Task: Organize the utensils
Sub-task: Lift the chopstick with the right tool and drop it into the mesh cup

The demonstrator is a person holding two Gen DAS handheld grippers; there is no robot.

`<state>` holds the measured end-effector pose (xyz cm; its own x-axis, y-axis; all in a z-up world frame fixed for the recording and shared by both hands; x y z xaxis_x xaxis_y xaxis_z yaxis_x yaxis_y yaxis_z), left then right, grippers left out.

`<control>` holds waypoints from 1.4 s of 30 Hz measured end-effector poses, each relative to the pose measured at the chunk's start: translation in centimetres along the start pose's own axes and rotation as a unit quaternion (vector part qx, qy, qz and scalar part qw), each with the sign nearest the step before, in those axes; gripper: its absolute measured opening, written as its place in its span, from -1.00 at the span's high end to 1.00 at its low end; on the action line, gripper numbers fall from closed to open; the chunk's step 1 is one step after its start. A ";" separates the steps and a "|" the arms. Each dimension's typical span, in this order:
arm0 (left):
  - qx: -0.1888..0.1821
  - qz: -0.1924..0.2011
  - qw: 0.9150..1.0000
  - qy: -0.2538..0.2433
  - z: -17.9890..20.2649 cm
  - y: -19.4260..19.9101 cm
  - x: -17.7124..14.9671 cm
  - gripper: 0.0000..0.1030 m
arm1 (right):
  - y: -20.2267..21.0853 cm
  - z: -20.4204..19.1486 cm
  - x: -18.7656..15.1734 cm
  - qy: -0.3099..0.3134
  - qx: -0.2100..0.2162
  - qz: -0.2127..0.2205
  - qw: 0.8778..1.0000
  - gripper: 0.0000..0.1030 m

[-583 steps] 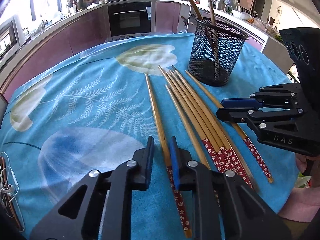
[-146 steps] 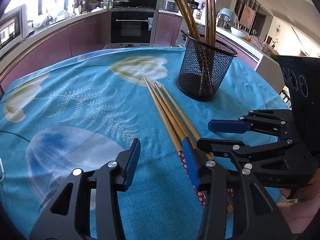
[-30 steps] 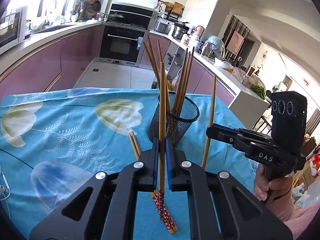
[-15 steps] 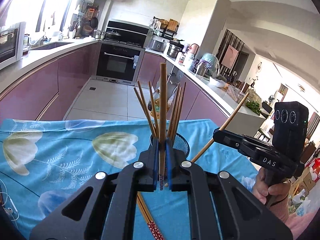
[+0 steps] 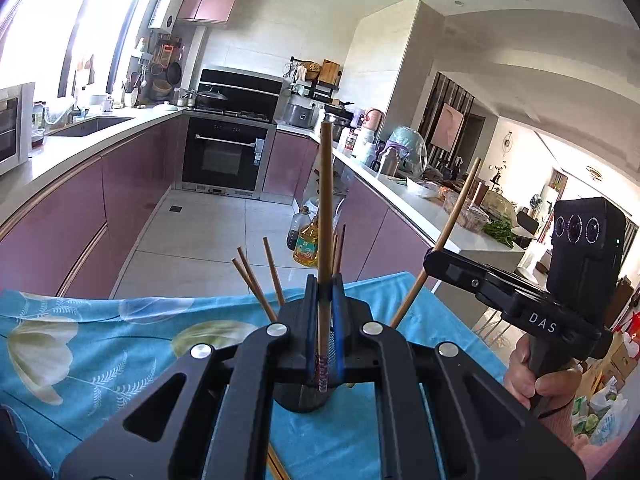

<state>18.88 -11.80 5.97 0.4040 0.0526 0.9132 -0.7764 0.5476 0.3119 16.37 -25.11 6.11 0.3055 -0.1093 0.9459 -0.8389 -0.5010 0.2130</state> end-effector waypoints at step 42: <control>0.063 -0.126 0.989 -0.043 -4.0 -10.1 -6.1 0.82 | -7.2 3.9 -7.8 -0.027 -0.052 -0.134 0.989 0.88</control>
<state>26.17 -14.32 -3.83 0.5544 -0.1471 0.8192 -0.7118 0.4264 0.5582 21.72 -23.98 -3.78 0.5452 -0.0315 0.8377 -0.7652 -0.4269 0.4820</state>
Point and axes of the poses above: each gripper's, at about its wrist camera, not at the fingertips, and y roughly against the way its jaws point, z to its right, x to its top, the point moved 9 cm from there along -y, roughly the way its jaws point, and after that the axes turned 6 degrees about z, right-handed, at the moved point
